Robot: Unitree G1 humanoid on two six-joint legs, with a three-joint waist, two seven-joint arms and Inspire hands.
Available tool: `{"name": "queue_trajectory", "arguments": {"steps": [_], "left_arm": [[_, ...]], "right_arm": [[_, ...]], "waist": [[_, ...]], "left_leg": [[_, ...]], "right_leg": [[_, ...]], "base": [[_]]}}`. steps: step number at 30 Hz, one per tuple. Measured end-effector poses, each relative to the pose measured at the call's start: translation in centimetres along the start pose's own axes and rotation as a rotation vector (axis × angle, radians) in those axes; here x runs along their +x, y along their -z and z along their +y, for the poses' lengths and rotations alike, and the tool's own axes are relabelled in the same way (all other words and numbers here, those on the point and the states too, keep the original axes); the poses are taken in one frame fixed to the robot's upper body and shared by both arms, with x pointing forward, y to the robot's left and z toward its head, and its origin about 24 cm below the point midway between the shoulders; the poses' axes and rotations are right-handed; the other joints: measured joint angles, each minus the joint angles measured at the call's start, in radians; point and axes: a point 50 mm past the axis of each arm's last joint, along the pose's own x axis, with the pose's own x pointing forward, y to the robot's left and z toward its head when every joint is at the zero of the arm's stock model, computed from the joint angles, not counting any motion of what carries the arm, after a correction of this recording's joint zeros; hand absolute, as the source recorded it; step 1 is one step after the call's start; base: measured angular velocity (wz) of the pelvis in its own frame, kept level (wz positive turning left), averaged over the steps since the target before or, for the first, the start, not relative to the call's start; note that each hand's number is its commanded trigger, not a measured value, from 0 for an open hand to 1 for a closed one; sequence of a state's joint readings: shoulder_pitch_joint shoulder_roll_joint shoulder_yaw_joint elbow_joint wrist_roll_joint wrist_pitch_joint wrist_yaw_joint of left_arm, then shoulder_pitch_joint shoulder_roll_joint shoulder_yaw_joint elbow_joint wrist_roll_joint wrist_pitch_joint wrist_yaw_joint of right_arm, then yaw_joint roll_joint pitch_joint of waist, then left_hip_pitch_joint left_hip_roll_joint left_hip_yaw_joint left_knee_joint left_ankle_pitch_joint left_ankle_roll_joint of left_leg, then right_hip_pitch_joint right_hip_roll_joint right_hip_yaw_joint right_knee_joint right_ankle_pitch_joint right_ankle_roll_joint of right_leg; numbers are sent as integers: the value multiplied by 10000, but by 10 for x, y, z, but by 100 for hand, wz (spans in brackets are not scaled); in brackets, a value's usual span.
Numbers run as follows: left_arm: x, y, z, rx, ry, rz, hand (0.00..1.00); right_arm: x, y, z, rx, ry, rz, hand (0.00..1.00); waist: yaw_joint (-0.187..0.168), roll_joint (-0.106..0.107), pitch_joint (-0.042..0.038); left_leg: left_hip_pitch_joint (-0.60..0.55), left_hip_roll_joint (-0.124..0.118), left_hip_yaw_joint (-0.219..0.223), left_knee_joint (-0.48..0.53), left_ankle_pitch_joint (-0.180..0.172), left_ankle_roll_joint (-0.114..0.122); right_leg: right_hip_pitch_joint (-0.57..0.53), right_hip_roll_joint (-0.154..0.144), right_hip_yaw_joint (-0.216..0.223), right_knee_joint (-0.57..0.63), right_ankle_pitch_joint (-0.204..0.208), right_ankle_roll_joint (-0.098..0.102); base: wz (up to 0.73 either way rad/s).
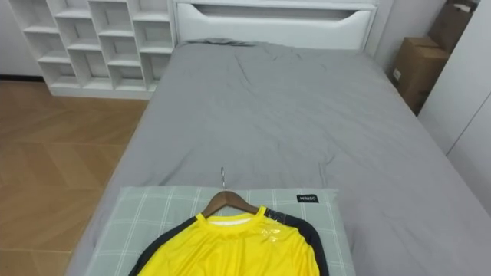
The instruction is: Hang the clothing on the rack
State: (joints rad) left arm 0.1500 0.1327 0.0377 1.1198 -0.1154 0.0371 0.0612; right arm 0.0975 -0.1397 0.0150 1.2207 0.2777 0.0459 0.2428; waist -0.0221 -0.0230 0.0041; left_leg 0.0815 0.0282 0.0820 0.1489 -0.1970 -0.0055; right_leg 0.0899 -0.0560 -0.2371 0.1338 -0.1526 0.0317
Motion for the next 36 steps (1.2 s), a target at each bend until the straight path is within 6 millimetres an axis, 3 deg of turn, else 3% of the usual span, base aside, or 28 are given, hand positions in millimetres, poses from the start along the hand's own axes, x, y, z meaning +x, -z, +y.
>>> {"name": "queue_trajectory", "arguments": {"steps": [10, 23, 36], "left_arm": [[-1, 5, 3, -270, -441, 143, 0], [-12, 40, 40, 721, -3277, 981, 0], [-20, -21, 58, 831, -6828, -2056, 0]], "right_arm": [[0, 0, -1, -28, 204, 13, 0], [0, 2, -3, 18, 381, 221, 0], [-2, -6, -13, -635, 1112, 35, 0]], "waist": [[47, 26, -7], [46, 94, -10], [1, 164, -30]], "left_leg": [[129, 1, 5, 5, -6, -8], [195, -18, -344, 180, -45, -46], [196, -61, -553, 193, -39, -44]], "right_leg": [[115, 7, 14, 5, -1, -2], [421, 12, -151, -19, -120, -53], [528, 15, -151, -14, -157, -71]], "base": [[0], [8], [3]]}}
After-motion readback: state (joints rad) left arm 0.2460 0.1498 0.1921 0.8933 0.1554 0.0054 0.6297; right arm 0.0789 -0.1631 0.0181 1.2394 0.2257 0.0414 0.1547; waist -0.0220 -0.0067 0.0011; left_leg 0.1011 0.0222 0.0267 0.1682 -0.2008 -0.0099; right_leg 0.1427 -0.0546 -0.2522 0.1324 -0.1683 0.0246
